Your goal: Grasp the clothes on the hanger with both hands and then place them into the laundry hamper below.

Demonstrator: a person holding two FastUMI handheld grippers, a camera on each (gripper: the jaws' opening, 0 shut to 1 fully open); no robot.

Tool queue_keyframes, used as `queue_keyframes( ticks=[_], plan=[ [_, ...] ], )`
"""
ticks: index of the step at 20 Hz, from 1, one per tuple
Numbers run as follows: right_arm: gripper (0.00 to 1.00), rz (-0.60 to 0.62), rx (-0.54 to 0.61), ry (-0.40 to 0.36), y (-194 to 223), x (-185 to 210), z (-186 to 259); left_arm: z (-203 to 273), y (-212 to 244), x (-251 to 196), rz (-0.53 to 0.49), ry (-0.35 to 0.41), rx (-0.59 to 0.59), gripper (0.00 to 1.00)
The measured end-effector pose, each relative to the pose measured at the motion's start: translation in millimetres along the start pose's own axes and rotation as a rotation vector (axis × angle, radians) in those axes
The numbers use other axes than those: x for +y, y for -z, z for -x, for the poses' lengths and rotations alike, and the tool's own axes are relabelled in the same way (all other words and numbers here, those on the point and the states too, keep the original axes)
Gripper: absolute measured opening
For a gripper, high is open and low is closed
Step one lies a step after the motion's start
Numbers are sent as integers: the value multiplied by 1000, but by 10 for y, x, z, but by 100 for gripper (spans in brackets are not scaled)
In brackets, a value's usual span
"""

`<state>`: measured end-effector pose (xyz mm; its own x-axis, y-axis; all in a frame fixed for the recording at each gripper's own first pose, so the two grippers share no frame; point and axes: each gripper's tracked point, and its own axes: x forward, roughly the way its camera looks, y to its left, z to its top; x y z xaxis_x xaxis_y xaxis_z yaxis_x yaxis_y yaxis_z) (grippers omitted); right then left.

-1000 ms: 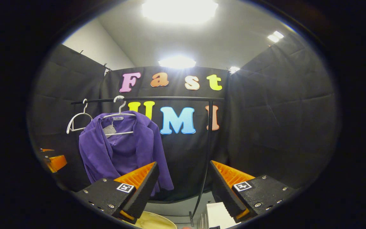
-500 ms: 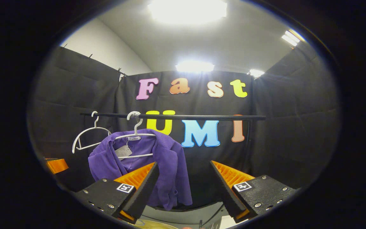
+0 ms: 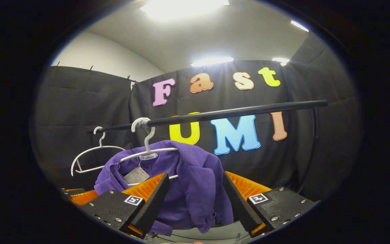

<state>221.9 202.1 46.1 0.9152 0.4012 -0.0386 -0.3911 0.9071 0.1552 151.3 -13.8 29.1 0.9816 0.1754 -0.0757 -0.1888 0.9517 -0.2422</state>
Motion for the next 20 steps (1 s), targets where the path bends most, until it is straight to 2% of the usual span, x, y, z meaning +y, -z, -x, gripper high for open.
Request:
queue_keyframes(
  ticks=[1,2,4,5,7,9,10,11,12,13,14,15,17,18,19,20],
  plan=[
    [95,-9,7,-12,28,-15,-115,-111,47,-13,-16,-35,5,96],
    [97,-17,6,-17,35,-49,-219,-216,87,21,-31,-86,8,99],
    [97,-28,4,-37,49,-101,-407,-434,202,33,-47,-158,25,99],
    [96,-37,6,-50,77,-124,-509,-531,249,8,-49,-175,32,99],
    [96,-73,13,-74,131,-165,-684,-718,338,-29,-40,-197,46,89],
    [95,-113,22,-104,181,-185,-820,-876,366,-2,-47,-243,40,99],
    [95,-129,31,-117,217,-184,-891,-947,379,11,-52,-264,38,95],
    [95,-142,42,-131,276,-145,-958,-1000,403,22,-59,-283,36,99],
    [95,-151,55,-146,332,-117,-998,-1043,404,32,-66,-303,33,94],
    [91,-155,65,-162,375,-89,-1041,-1050,384,34,-69,-318,25,94],
    [95,-149,67,-175,385,-61,-1077,-1074,374,33,-71,-331,18,99],
    [95,-138,62,-182,387,-51,-1105,-1112,387,33,-78,-348,11,94],
    [95,-113,54,-191,420,-43,-1145,-1161,394,64,-105,-382,4,92],
    [95,-107,55,-195,436,-43,-1153,-1167,385,131,-126,-425,-3,92],
    [95,-105,56,-198,465,-41,-1154,-1181,382,189,-128,-453,-9,78],
    [95,-107,55,-196,457,-62,-1178,-1199,380,193,-117,-448,-13,65]
  ],
)
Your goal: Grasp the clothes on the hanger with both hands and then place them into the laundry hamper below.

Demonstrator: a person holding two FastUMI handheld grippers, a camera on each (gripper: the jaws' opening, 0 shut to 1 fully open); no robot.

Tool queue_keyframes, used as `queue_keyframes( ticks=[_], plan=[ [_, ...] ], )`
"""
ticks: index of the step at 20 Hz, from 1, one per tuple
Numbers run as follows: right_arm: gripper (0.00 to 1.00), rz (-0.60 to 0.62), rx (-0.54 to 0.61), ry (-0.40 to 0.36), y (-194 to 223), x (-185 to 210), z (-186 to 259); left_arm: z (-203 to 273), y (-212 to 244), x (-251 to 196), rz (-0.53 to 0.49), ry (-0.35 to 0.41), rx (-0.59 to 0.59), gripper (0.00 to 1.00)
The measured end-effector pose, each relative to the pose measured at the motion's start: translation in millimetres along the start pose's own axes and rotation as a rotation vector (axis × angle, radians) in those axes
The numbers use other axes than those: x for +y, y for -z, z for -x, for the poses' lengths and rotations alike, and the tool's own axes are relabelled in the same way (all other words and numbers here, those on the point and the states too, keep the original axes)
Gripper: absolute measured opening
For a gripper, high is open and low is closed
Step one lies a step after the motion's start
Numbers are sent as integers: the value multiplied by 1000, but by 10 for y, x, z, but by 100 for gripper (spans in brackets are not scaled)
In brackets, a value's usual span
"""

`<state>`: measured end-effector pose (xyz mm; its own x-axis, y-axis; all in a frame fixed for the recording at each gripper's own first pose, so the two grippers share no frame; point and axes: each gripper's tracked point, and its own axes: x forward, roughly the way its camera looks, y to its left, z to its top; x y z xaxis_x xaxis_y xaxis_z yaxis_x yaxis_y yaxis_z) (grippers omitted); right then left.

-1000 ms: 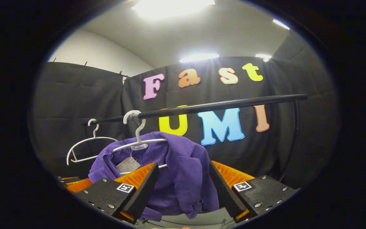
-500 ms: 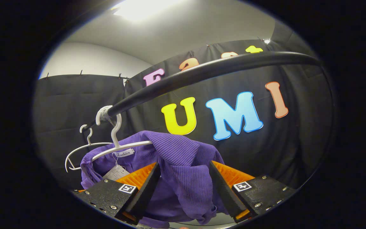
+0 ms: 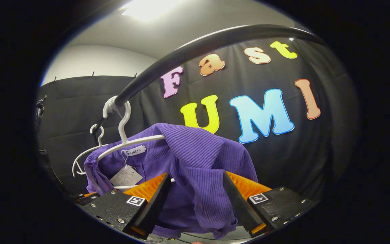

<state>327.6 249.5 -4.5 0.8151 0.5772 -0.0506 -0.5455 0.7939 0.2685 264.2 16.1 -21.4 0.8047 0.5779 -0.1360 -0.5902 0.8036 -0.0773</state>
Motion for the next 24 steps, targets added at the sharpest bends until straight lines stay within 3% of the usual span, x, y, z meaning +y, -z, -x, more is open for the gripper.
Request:
queue_keyframes(
  ticks=[1,2,3,5,6,7,8,10,15,16,18,21,23,24],
  plan=[
    [95,-5,-1,6,2,-19,-10,5,-9,-14,12,10,-7,51],
    [95,-7,-4,12,-20,-28,-19,32,-35,84,16,-14,-21,51],
    [95,-8,-11,20,-40,-30,-22,76,-83,165,28,-10,-39,39],
    [95,0,-30,39,-100,-27,-15,136,-130,129,54,60,-69,10],
    [95,3,-38,49,-131,-14,-24,138,-139,83,62,116,-78,4],
    [95,0,-39,57,-124,2,-29,133,-128,109,56,152,-80,10],
    [95,-5,-33,63,-115,41,-40,101,-113,169,47,163,-81,10],
    [95,0,-36,78,-122,147,-54,151,-145,158,71,212,-77,1],
    [95,10,-52,151,-103,179,-155,200,-145,144,87,322,-61,6],
    [95,-8,-61,171,-136,128,-165,241,-169,129,112,355,-63,1],
    [95,-31,-69,204,-148,69,-204,349,-217,141,167,402,-71,1],
    [95,-17,-75,225,-164,60,-264,401,-202,167,163,429,-65,5],
    [93,-6,-83,236,-191,22,-290,426,-226,187,168,438,-71,1],
    [86,-5,-79,234,-196,20,-295,437,-238,219,171,440,-73,1]
  ],
)
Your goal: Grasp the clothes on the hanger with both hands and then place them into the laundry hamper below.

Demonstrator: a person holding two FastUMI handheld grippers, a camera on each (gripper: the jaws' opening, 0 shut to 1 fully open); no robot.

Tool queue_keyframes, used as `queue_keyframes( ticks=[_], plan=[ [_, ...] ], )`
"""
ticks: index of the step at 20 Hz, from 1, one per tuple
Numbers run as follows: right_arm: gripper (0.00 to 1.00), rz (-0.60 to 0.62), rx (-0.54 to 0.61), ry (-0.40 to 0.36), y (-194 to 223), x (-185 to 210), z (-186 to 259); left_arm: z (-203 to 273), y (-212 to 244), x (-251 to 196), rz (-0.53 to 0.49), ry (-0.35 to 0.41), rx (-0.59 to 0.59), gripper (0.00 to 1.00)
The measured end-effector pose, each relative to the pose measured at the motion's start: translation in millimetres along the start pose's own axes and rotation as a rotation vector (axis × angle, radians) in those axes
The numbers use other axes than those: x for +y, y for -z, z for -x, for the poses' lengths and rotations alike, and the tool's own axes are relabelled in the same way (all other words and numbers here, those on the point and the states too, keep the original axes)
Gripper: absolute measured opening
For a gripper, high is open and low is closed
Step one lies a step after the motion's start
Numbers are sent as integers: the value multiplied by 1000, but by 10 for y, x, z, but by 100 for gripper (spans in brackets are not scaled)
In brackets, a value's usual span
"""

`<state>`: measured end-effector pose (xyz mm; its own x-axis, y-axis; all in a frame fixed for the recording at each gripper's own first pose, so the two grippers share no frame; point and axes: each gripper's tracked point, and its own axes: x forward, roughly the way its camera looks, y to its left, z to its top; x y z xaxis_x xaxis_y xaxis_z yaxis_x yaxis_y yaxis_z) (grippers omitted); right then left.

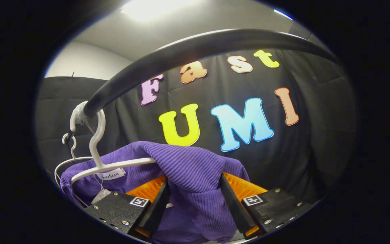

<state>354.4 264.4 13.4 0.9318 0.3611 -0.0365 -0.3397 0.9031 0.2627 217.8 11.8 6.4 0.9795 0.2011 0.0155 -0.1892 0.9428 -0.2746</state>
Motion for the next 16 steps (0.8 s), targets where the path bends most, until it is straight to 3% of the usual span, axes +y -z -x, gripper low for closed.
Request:
queue_keyframes(
  ticks=[1,4,5,6,10,16],
  plan=[
    [78,4,7,-3,35,-25,-7,22,-20,9,3,0,-4,1],
    [31,18,17,-37,51,-62,10,111,-131,79,1,-5,-20,1],
    [23,25,13,-48,42,-80,17,145,-161,109,-10,-11,-26,5],
    [13,36,18,-65,48,-82,28,181,-202,153,-22,-19,-33,1],
    [1,101,41,-130,92,-132,64,249,-382,293,-23,-56,-68,1],
    [0,140,53,-167,-16,-291,110,302,-657,384,-35,-78,-109,1]
  ],
)
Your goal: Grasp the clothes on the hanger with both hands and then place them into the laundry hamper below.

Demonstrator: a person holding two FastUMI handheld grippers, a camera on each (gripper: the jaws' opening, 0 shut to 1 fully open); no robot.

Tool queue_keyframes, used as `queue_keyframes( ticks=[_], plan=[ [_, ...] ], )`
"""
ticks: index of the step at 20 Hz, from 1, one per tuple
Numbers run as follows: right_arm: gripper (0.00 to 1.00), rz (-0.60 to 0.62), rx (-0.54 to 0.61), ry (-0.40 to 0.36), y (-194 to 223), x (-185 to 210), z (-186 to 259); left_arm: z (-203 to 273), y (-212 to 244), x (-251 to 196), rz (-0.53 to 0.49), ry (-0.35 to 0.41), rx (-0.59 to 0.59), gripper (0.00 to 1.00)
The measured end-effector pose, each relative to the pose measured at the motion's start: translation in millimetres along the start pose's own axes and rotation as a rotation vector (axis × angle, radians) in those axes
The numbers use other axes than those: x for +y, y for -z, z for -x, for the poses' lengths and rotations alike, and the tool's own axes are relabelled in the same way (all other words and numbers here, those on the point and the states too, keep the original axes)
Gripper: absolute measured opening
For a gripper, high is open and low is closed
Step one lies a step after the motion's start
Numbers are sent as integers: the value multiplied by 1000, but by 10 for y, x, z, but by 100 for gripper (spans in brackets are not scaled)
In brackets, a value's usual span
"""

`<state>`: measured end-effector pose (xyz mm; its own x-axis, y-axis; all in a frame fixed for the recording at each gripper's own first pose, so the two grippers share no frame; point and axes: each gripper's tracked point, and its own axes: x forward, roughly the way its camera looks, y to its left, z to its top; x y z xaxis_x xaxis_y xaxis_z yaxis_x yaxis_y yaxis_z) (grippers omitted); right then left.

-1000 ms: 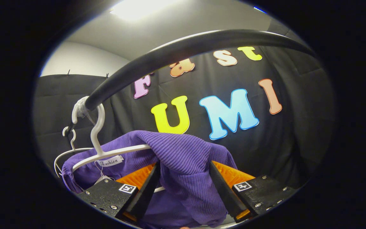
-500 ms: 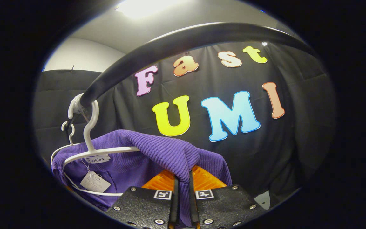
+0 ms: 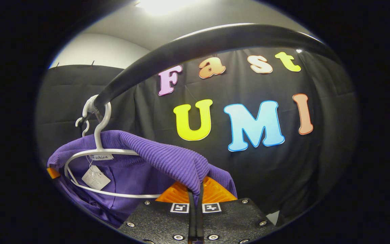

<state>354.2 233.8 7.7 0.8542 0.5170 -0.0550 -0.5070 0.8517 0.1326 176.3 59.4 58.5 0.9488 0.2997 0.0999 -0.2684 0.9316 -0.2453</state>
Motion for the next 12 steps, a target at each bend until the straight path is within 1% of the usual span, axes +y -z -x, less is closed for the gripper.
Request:
queue_keyframes(
  ticks=[2,4,5,6,9,10,12],
  plan=[
    [0,35,-9,0,-23,-29,9,8,-137,46,-48,-7,-24,1],
    [0,94,-30,13,-80,-97,15,-6,-212,76,-85,-9,-36,1],
    [0,137,-44,20,-101,-118,7,-35,-235,90,-90,-11,-39,5],
    [0,174,-53,26,-114,-136,-3,-70,-264,126,-91,-13,-43,1],
    [0,286,-99,39,-172,-172,-32,-151,-388,192,-95,-4,-70,1],
    [0,304,-110,43,-188,-181,-46,-191,-429,212,-121,5,-79,1],
    [0,278,-105,34,-167,-176,-65,-264,-443,226,-170,16,-80,1]
  ],
)
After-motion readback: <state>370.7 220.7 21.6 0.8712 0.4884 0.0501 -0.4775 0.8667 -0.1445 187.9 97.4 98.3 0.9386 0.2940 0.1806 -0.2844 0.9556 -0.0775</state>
